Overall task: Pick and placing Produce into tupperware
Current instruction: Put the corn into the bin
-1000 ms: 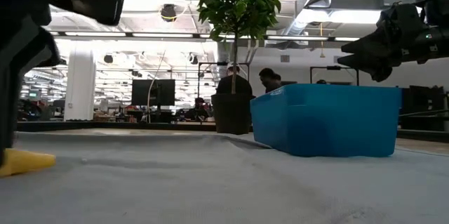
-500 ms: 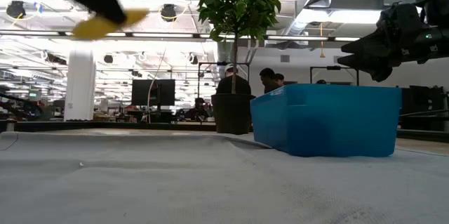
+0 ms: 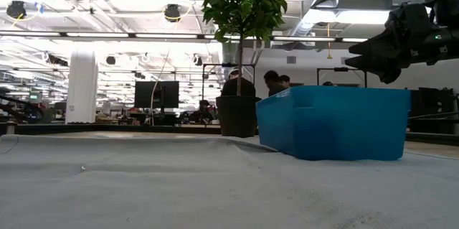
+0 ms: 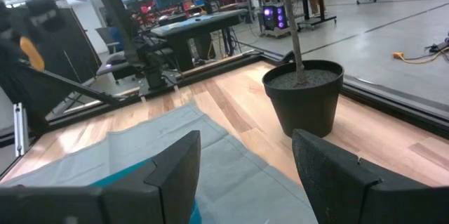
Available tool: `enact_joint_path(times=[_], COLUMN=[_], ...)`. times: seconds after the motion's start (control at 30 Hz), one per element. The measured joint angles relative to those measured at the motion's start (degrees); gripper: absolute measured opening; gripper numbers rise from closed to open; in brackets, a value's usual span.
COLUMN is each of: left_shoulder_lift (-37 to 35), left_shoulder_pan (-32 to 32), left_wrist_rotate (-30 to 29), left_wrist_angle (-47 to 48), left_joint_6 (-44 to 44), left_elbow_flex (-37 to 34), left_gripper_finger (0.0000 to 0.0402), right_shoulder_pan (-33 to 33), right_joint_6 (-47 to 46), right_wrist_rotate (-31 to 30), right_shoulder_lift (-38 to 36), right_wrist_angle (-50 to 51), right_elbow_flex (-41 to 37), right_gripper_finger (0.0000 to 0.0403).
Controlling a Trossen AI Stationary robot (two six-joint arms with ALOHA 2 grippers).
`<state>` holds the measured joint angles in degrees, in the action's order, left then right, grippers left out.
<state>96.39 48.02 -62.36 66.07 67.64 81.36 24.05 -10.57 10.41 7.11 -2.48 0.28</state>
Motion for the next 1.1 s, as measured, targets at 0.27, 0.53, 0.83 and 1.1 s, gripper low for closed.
enact_joint_path(times=[0.27, 0.53, 0.83, 1.1], left_shoulder_lift=[-7.5, -13.6, -26.3, -39.0], left_shoulder_pan=[3.5, 5.0, 4.0, 3.8], left_wrist_rotate=[-7.2, -15.5, -19.6, -22.8], left_wrist_angle=[9.4, 24.0, 20.2, 16.4], left_joint_6=[5.9, 18.6, 18.1, 32.0], left_elbow_flex=[0.0, -0.2, -12.6, -32.7], left_gripper_finger=[0.0028, 0.0025, 0.0024, 0.0024], right_shoulder_pan=[0.0, 0.0, 0.0, 0.0], right_joint_6=[0.0, 0.0, 0.0, 0.0], right_wrist_rotate=[0.0, 0.0, 0.0, 0.0], right_shoulder_lift=[0.0, 0.0, 0.0, 0.0], right_wrist_angle=[0.0, 0.0, 0.0, 0.0], right_elbow_flex=[0.0, 0.0, 0.0, 0.0], right_gripper_finger=[0.0249, 0.0249, 0.0249, 0.0249])
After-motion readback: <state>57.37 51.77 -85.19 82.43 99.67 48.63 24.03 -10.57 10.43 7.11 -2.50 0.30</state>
